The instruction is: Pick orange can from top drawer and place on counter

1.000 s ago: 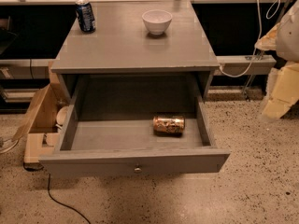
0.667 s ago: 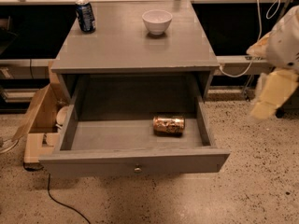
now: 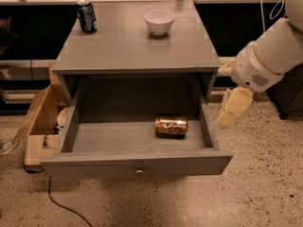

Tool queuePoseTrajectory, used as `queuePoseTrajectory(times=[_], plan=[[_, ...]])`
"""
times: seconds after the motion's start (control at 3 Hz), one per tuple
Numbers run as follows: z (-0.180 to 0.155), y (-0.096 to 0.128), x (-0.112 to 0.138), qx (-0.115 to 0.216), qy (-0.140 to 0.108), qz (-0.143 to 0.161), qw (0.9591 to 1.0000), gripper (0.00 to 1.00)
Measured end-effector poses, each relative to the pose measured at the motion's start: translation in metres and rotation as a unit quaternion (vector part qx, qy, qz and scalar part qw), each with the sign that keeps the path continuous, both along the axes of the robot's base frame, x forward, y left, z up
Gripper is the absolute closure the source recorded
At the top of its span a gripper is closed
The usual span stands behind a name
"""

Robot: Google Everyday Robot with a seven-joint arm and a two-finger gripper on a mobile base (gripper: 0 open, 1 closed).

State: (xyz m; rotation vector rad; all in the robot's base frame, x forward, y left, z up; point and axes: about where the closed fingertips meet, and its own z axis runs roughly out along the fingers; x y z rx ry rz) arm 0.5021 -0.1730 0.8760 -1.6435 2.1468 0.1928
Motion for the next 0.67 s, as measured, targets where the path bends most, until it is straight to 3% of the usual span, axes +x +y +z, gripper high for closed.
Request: queuePoseTrajectory(times=[0.33, 0.67], plan=[[0.000, 0.000, 0.000, 0.000, 0.000, 0.000, 1.0000, 0.00], [-0.042, 0.013, 0.010, 0.006, 0.024, 0.003, 0.9997, 0.00]])
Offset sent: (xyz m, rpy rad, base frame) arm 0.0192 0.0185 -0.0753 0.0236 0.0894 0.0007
